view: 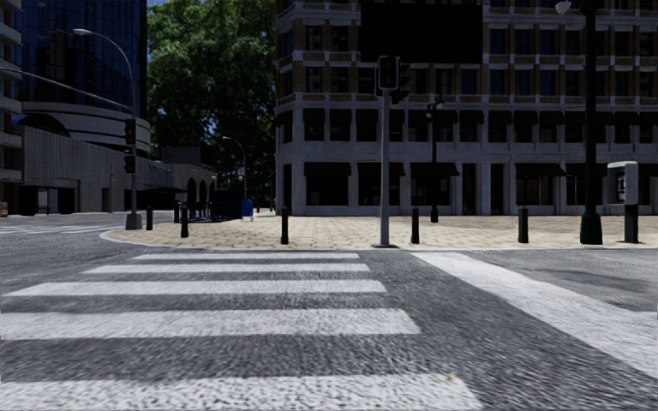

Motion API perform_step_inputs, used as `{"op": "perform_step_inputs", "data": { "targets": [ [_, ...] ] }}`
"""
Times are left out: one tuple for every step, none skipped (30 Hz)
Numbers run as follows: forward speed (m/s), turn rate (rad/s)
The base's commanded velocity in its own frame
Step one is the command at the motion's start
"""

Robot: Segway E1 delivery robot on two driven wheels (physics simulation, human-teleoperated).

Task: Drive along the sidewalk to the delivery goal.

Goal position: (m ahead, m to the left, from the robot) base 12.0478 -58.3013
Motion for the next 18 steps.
{"op": "perform_step_inputs", "data": {
  "targets": [
    [2.0,0.17],
    [2.0,0.19],
    [2.0,0.21],
    [2.0,0.21],
    [2.0,0.22],
    [2.0,0.23],
    [2.0,0.23],
    [2.0,0.23],
    [2.0,0.23],
    [2.0,0.23],
    [2.0,0.23],
    [2.0,0.23],
    [2.0,0.23],
    [2.0,0.23],
    [2.0,0.23],
    [2.0,0.23],
    [2.0,0.23],
    [2.0,0.23]
  ]
}}
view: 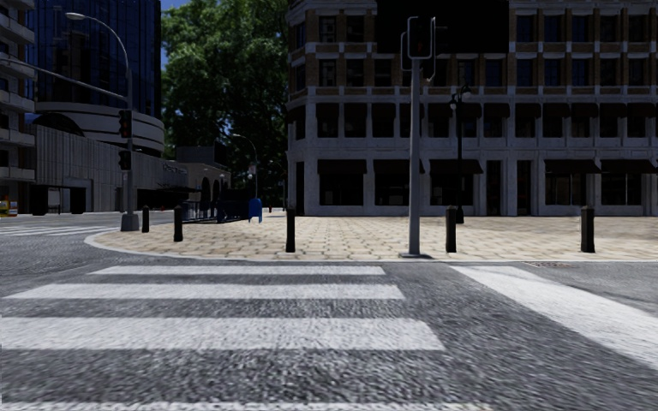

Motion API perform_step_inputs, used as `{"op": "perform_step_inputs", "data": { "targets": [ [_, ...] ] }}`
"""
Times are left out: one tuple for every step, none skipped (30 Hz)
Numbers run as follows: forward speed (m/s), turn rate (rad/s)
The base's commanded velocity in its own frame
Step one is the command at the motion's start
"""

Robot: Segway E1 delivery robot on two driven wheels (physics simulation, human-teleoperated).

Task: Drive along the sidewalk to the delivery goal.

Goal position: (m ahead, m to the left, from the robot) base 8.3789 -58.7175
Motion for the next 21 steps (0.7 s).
{"op": "perform_step_inputs", "data": {
  "targets": [
    [2.0,0.22],
    [2.0,0.0],
    [2.0,0.0],
    [2.0,0.0],
    [2.0,0.0],
    [2.0,0.0],
    [2.0,0.0],
    [2.0,0.0],
    [2.0,0.0],
    [2.0,0.0],
    [2.0,0.0],
    [2.0,0.0],
    [2.0,0.0],
    [2.0,0.0],
    [2.0,0.0],
    [2.0,0.0],
    [2.0,0.0],
    [2.0,0.0],
    [2.0,0.0],
    [2.0,0.0],
    [2.0,0.0]
  ]
}}
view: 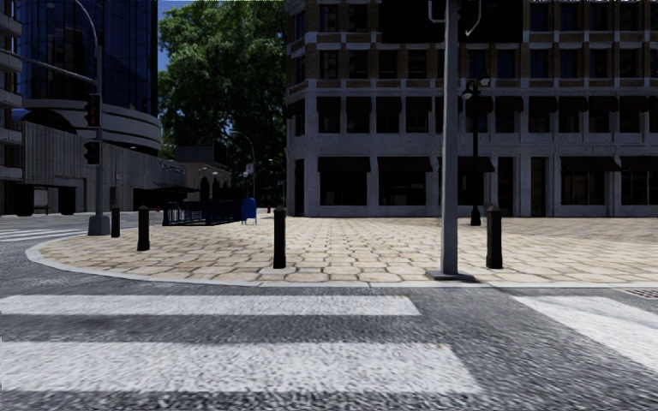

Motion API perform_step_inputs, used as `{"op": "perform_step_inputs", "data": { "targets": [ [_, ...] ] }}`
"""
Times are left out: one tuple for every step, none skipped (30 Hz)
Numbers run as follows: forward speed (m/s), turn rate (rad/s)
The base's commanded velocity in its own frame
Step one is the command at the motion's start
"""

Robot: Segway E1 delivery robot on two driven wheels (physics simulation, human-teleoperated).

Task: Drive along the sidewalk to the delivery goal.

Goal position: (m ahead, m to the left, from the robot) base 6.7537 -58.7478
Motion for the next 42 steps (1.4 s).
{"op": "perform_step_inputs", "data": {
  "targets": [
    [2.0,0.0],
    [2.0,0.0],
    [2.0,0.0],
    [2.0,0.0],
    [2.0,0.0],
    [2.0,0.0],
    [2.0,0.0],
    [2.0,0.0],
    [2.0,0.0],
    [2.0,0.0],
    [2.0,0.0],
    [2.0,0.0],
    [2.0,0.0],
    [2.0,0.0],
    [2.0,0.0],
    [2.0,0.0],
    [2.0,0.0],
    [2.0,0.0],
    [2.0,0.0],
    [2.0,-0.08],
    [2.0,-0.08],
    [2.0,-0.13],
    [2.0,-0.21],
    [2.0,-0.26],
    [2.0,-0.26],
    [2.0,-0.27],
    [2.0,-0.28],
    [2.0,-0.28],
    [2.0,-0.28],
    [2.0,-0.28],
    [2.0,-0.28],
    [2.0,-0.28],
    [2.0,-0.28],
    [2.0,-0.28],
    [2.0,-0.29],
    [2.0,-0.3],
    [1.92,-0.3],
    [1.85,-0.3],
    [1.85,-0.3],
    [1.81,-0.3],
    [1.79,-0.31],
    [1.77,-0.31]
  ]
}}
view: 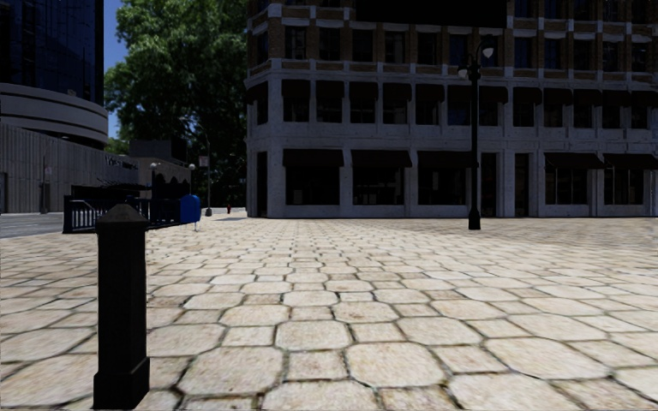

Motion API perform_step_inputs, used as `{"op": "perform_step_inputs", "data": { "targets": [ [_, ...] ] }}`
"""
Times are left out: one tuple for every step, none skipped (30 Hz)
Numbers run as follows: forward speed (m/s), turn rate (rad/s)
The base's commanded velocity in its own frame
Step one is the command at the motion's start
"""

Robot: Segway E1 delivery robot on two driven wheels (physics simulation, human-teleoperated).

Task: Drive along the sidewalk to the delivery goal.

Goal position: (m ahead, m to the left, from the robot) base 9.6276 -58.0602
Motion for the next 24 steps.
{"op": "perform_step_inputs", "data": {
  "targets": [
    [1.77,-0.31],
    [1.68,-0.31],
    [1.65,-0.31],
    [1.63,-0.31],
    [1.61,-0.31],
    [1.61,-0.31],
    [1.6,-0.31],
    [1.59,-0.31],
    [1.59,-0.31],
    [1.59,-0.31],
    [1.59,-0.31],
    [1.59,-0.31],
    [1.59,-0.32],
    [1.59,-0.37],
    [1.59,-0.37],
    [1.59,-0.39],
    [1.59,-0.39],
    [1.59,-0.39],
    [1.59,-0.39],
    [1.59,-0.39],
    [1.59,-0.4],
    [1.59,-0.4],
    [1.59,-0.41],
    [1.59,-0.41]
  ]
}}
